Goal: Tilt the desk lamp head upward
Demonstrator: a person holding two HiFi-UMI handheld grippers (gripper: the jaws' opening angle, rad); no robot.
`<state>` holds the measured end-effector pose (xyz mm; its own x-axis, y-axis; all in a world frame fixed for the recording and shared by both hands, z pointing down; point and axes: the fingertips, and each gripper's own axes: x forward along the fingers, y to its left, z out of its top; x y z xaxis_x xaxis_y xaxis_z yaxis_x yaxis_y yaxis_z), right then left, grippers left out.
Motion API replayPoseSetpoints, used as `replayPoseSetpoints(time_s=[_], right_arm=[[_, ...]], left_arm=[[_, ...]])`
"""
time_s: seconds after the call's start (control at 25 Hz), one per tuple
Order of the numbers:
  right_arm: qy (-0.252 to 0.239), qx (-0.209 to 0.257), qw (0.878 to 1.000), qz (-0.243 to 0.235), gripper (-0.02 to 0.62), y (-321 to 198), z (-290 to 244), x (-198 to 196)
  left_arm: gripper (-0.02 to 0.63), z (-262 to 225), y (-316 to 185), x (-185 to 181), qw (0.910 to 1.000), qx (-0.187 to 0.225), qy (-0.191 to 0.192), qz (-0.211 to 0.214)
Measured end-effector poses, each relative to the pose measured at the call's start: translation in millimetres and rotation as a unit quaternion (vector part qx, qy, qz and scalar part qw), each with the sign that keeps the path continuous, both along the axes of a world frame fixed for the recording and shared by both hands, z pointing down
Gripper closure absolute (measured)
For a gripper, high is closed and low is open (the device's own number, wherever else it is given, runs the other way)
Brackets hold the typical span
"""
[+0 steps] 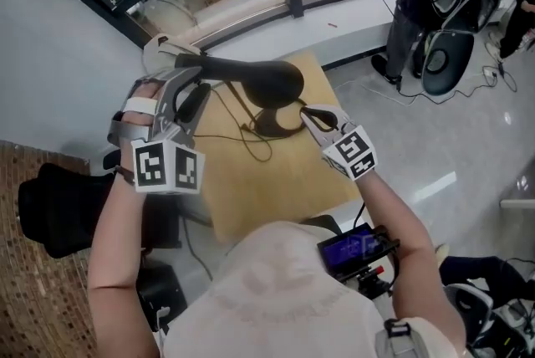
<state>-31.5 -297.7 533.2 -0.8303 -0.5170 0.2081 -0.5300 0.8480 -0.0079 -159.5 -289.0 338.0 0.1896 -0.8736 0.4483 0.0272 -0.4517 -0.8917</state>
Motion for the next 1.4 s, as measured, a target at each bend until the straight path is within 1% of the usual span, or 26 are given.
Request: replayPoseSetpoints(time_s=[0.12, 0.24, 0.44, 0.56, 0.64, 0.68, 0.76, 0.84, 0.88, 0.96, 1.08, 1.16, 1.24, 1.4], right_arm=[[0.006, 0.006, 1.0, 0.002, 0.574, -5.4, -2.6, 3.7], [0.005, 0.005, 1.0, 0.007, 0.572, -8.4, -4.7, 8.8], [0.006, 0.0, 1.0, 0.015, 0.571, -7.3, -3.0, 16.8], [0.005, -0.004, 1.0, 0.019, 0.571, -5.7, -1.6, 18.0], [0.006, -0.004, 1.0, 0.02, 0.571, -5.5, -0.3, 18.1], [0.007, -0.001, 1.0, 0.018, 0.571, -5.6, -1.1, 17.3], [0.017, 0.01, 1.0, 0.008, 0.568, -4.2, -2.8, 15.5], [0.04, 0.027, 0.999, -0.007, 0.561, -1.1, -1.8, 13.6], [0.054, 0.039, 0.998, -0.016, 0.56, -0.1, -0.5, 11.5], [0.08, 0.062, 0.995, -0.028, 0.555, -1.1, 2.1, 7.3], [0.118, 0.094, 0.988, -0.029, 0.551, -8.1, 4.0, 8.8], [0.154, 0.124, 0.98, -0.027, 0.541, -15.2, 4.7, 10.0], [0.193, 0.154, 0.969, -0.025, 0.523, -24.1, 8.4, 10.5], [0.256, 0.192, 0.947, -0.02, 0.511, -44.1, 20.6, 12.2]], left_arm=[[0.407, -4.7, -8.4, -4.1, 0.9993, -0.015, -0.034, 0.007], [0.347, -4.0, -15.7, -13.2, 0.9946, -0.042, -0.094, 0.013], [0.32, 1.2, -23.3, -23.0, 0.9778, -0.094, -0.187, 0.012], [0.318, 9.3, -31.6, -30.2, 0.9644, -0.112, -0.239, 0.009], [0.319, 14.0, -37.8, -36.6, 0.9562, -0.12, -0.267, 0.003], [0.324, 15.5, -39.6, -39.2, 0.9534, -0.124, -0.275, 0.0], [0.338, 18.0, -41.2, -42.4, 0.9507, -0.127, -0.283, -0.004], [0.375, 21.0, -40.7, -42.3, 0.9508, -0.126, -0.283, 0.0], [0.38, 21.7, -40.0, -42.6, 0.9512, -0.125, -0.282, 0.002], [0.38, 21.7, -38.8, -44.3, 0.9512, -0.122, -0.283, 0.002], [0.382, 21.8, -39.9, -45.2, 0.9494, -0.12, -0.29, -0.003], [0.382, 20.6, -40.7, -46.9, 0.9486, -0.12, -0.293, -0.007], [0.382, 19.3, -40.6, -48.2, 0.9487, -0.119, -0.293, -0.009], [0.382, 20.2, -41.9, -45.5, 0.9489, -0.116, -0.293, -0.013]])
